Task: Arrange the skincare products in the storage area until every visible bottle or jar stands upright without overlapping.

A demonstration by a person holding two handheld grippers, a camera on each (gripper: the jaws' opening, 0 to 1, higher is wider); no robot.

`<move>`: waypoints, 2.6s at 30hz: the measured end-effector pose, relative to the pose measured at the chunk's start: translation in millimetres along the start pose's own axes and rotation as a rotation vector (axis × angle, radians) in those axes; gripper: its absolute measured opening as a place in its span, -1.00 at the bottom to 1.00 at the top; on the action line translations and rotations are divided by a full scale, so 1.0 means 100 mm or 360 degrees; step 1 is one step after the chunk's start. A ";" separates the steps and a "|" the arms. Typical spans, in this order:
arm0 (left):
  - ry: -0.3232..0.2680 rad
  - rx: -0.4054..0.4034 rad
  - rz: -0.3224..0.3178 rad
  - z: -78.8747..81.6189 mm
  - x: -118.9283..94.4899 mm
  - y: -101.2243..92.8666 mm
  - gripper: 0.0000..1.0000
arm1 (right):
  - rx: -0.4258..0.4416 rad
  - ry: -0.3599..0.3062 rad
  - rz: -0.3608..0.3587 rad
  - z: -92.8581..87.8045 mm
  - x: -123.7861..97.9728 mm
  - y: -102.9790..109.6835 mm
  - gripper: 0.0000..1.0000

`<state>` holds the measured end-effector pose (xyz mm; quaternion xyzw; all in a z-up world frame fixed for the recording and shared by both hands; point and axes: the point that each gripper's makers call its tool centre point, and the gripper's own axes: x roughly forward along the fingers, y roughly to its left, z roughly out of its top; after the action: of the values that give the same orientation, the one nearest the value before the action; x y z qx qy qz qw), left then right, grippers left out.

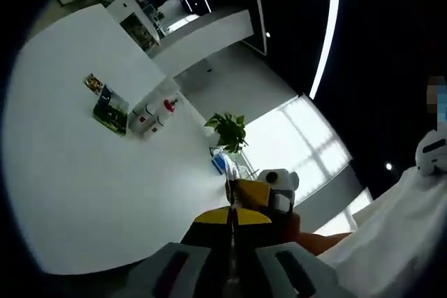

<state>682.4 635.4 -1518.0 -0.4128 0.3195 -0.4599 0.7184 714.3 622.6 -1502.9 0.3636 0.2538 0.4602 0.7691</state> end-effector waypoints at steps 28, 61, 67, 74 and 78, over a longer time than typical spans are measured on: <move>-0.0058 -0.0054 -0.0016 0.07 0.04 0.03 -0.97 | 0.0066 -0.0007 -0.0020 -0.13 -0.01 0.01 -1.00; -0.0078 -0.0226 0.0053 0.08 -0.18 0.21 -0.99 | 0.0045 -0.0167 -0.0038 0.03 -0.06 -0.07 -0.91; -0.0128 -0.0295 0.0035 0.14 -0.19 0.23 -0.99 | -0.0052 -0.0210 -0.0115 0.09 -0.12 -0.15 -0.63; -0.0147 -0.0310 0.0035 0.25 -0.19 0.28 -0.99 | -0.0341 -0.0143 -0.0397 0.02 -0.26 -0.42 -0.33; -0.0167 -0.0308 0.0063 0.34 -0.20 0.37 -0.99 | -0.0535 -0.0062 -0.0531 -0.03 -0.27 -0.53 0.09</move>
<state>718.4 672.4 -1533.4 -0.4974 0.3325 -0.3903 0.6998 727.8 583.1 -1545.4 0.1923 0.2153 0.3555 0.8890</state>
